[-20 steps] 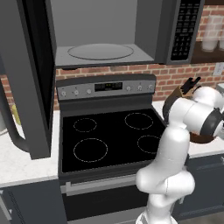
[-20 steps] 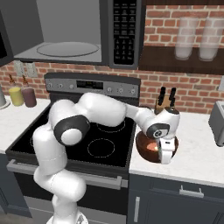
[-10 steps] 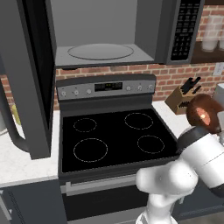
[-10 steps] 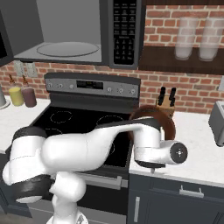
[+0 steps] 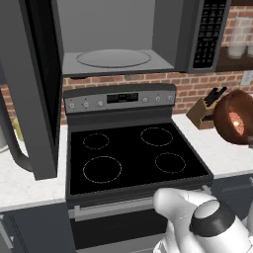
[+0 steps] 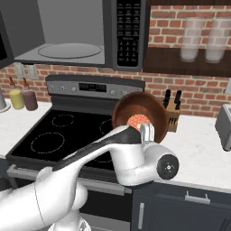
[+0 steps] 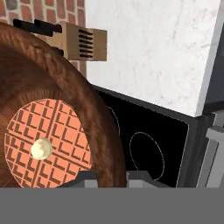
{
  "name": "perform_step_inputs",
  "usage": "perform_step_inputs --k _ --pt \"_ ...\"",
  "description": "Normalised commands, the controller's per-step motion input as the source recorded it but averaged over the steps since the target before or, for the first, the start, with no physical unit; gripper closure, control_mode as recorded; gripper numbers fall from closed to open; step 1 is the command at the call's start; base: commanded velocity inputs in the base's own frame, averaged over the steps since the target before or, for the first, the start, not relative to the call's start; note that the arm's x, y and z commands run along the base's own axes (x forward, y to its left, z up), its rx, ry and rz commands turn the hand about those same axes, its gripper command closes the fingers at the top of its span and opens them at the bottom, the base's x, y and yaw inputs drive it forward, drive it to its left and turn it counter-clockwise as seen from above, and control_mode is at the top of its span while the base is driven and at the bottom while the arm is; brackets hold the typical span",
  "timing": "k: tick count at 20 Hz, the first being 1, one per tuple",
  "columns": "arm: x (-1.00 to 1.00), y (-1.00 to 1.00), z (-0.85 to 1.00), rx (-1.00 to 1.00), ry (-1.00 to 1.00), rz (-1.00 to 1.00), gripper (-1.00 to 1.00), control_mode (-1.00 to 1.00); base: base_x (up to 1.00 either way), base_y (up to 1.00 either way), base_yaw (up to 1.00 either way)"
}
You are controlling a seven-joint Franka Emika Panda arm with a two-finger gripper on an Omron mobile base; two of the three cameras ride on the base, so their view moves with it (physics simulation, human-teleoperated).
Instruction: Open the microwave, place the bowl with waffle inside the microwave, then close the microwave door and turn it on.
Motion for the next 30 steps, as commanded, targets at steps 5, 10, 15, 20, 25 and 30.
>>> perform_step_inputs --k 5,10,15,20,25,30 --pt "-0.68 0.54 1.00 0.00 0.44 0.00 1.00 -1.00 0.00 0.00 0.00" --pt "-0.73 0.58 0.81 0.00 0.29 -0.02 1.00 -1.00 0.00 0.00 0.00" --pt "-0.49 0.77 0.72 -0.01 0.16 -0.06 1.00 -1.00 0.00 0.00 0.00" --pt "-0.04 0.96 0.85 -0.14 0.05 0.00 1.00 -1.00 0.00 0.00 0.00" --pt "0.00 0.92 0.81 -0.15 0.00 0.00 1.00 -1.00 0.00 0.00 0.00" --pt "0.10 0.62 0.76 -0.07 -0.01 0.00 1.00 -1.00 0.00 0.00 0.00"
